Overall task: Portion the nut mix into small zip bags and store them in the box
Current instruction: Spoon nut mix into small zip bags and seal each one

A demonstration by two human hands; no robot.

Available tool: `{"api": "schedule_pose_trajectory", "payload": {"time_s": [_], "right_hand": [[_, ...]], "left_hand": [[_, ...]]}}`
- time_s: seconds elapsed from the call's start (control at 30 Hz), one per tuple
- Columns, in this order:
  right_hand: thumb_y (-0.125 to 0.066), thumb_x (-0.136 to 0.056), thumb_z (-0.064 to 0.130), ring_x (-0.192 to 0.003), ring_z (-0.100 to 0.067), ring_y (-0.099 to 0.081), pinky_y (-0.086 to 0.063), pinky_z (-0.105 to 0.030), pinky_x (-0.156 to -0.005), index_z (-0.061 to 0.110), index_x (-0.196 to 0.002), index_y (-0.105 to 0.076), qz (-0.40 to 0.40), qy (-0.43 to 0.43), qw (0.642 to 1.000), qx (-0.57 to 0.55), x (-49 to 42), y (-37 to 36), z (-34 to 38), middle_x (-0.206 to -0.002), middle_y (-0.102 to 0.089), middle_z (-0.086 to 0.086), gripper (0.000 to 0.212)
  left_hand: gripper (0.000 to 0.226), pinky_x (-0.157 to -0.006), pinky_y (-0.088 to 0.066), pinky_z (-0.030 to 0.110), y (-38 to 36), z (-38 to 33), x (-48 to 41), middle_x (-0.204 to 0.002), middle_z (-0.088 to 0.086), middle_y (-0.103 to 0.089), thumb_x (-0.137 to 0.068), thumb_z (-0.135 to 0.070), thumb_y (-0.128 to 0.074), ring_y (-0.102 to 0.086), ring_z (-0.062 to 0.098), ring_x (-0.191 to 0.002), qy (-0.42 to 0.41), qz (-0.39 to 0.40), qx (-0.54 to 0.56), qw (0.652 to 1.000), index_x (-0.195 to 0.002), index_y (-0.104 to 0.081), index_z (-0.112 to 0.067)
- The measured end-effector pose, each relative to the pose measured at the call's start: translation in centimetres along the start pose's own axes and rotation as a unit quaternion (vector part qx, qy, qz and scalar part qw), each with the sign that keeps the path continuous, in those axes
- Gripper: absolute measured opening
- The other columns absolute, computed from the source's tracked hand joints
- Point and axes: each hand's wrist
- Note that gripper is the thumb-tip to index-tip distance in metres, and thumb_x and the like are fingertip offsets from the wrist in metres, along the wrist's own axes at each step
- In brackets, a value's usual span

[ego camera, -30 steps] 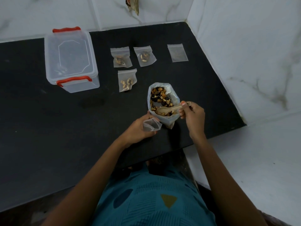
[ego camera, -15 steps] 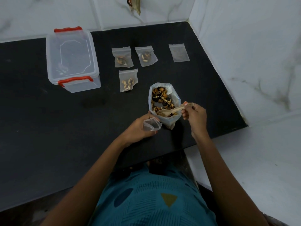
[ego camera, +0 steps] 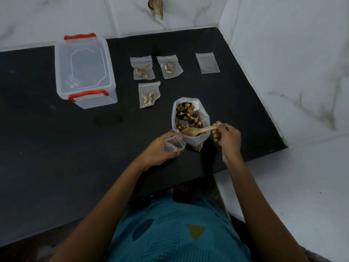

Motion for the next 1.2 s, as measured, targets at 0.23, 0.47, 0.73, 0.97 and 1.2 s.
{"api": "schedule_pose_trajectory", "payload": {"time_s": [0.23,0.47,0.73,0.97,1.2], "right_hand": [[-0.052,-0.093,0.013,-0.057,-0.006,-0.046,-0.039,-0.019,-0.055,0.012,-0.077,-0.064,-0.005,-0.044,0.996,-0.078,0.0,0.2,0.8,-0.063,-0.053,0.000,0.021],[-0.051,-0.093,0.013,-0.058,-0.004,-0.047,-0.042,-0.017,-0.058,0.010,-0.082,-0.064,0.031,-0.035,0.989,-0.143,1.4,0.1,3.6,-0.064,-0.053,0.002,0.018],[-0.052,-0.093,0.016,-0.054,-0.001,-0.051,-0.043,-0.015,-0.054,0.013,-0.079,-0.063,0.061,0.136,0.989,-0.007,4.0,-2.0,5.8,-0.062,-0.057,0.004,0.019],[-0.055,-0.090,0.009,-0.066,0.006,-0.058,-0.045,-0.004,-0.062,0.000,-0.093,-0.065,0.104,0.381,0.899,0.188,5.9,-4.1,4.9,-0.075,-0.062,0.003,0.013],[-0.053,-0.087,0.018,-0.083,-0.002,-0.059,-0.047,-0.007,-0.073,-0.001,-0.098,-0.067,0.164,0.461,0.849,0.198,6.3,-4.3,4.9,-0.086,-0.067,-0.004,0.026]], "left_hand": [[0.052,-0.093,-0.042,0.024,1.8,0.1,0.4,-0.125,-0.012,-0.044,-0.077,-0.015,-0.072,-0.044,0.006,-0.117,0.019,-0.080,-0.022,0.996,-0.121,-0.048,-0.029],[0.055,-0.082,-0.042,0.014,1.1,-1.0,-0.7,-0.120,-0.004,-0.049,-0.072,-0.013,-0.077,-0.049,0.008,-0.110,-0.044,-0.168,-0.044,0.984,-0.116,-0.046,-0.026],[0.061,-0.084,-0.042,0.012,0.7,-1.4,-1.9,-0.124,0.000,-0.049,-0.069,-0.015,-0.079,-0.047,0.008,-0.112,-0.060,-0.192,-0.042,0.979,-0.119,-0.045,-0.019],[0.048,-0.082,-0.044,0.013,0.3,-2.3,-2.2,-0.111,0.005,-0.055,-0.072,-0.012,-0.077,-0.054,0.007,-0.098,-0.085,-0.219,-0.031,0.971,-0.111,-0.049,-0.012],[0.050,-0.079,-0.048,0.014,0.4,-3.1,-1.6,-0.103,-0.005,-0.052,-0.071,-0.019,-0.075,-0.055,0.003,-0.095,-0.147,-0.196,0.017,0.969,-0.110,-0.044,-0.013]]}}
Point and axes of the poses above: each hand's wrist, its own x-axis away from the middle knuckle, its own y-axis out of the back of the hand, z = x × y
